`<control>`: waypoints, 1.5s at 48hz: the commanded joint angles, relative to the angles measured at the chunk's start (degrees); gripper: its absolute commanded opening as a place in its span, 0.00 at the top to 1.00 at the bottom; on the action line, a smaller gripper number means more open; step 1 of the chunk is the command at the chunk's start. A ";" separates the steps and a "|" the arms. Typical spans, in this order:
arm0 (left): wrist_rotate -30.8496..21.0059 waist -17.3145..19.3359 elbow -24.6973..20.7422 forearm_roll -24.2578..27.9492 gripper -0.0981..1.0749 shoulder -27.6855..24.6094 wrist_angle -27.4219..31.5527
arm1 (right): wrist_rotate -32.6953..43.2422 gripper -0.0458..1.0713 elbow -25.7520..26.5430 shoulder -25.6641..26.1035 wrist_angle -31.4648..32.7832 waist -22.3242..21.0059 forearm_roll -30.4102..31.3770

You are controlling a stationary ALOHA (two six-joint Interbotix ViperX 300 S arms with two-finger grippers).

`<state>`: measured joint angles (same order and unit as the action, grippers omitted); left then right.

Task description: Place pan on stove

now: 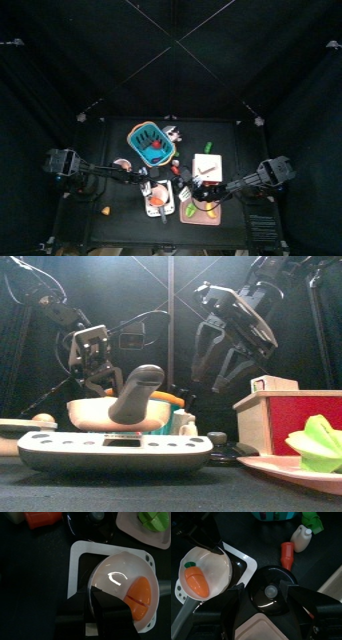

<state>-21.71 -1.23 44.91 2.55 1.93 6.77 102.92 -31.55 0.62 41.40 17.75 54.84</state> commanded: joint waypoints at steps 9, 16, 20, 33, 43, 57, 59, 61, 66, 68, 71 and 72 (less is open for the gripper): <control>-0.18 0.53 -1.41 -0.62 0.50 0.44 -0.18 | 0.09 0.14 0.44 2.02 0.09 0.09 0.00; 0.26 0.53 -1.23 -0.18 0.50 0.70 -0.09 | 0.09 0.14 0.44 1.85 0.09 0.09 0.00; 0.62 0.53 -1.49 1.76 0.50 0.79 0.35 | 0.09 0.14 0.44 1.85 0.09 0.09 0.00; 4.75 1.49 -4.92 12.83 0.50 1.14 7.47 | -0.09 0.14 0.44 1.76 0.09 0.09 -0.70; 8.35 1.58 -5.54 14.94 0.50 1.23 6.59 | 0.00 0.14 0.00 1.58 0.00 0.09 -1.23; 10.63 1.14 -5.01 11.16 0.50 0.79 5.80 | 0.09 0.14 -0.18 1.41 -0.26 0.09 -1.76; 10.72 0.88 -4.92 10.90 0.50 0.70 5.80 | 0.09 0.14 -0.18 1.41 -0.26 0.00 -1.76; 10.81 0.70 -4.75 10.55 0.50 0.62 5.80 | 0.00 0.14 -0.09 1.41 -0.26 0.00 -1.76; 10.81 0.35 -4.48 9.40 0.48 0.62 5.54 | -0.09 0.14 0.00 1.41 -0.26 -0.18 -1.76; 10.81 0.35 -4.48 8.88 0.46 0.53 5.54 | -0.09 0.14 0.09 1.41 -0.35 -0.18 -1.76; 10.81 0.35 -4.39 8.61 0.44 0.53 5.45 | 0.00 0.14 0.09 1.23 -0.35 -0.26 -1.76; 10.81 0.35 -4.39 8.53 0.43 0.53 5.45 | -0.09 0.14 0.09 1.23 -0.44 -0.26 -1.76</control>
<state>-10.99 -0.79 41.13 11.43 2.02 12.66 102.92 -32.34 0.62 41.13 17.67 53.00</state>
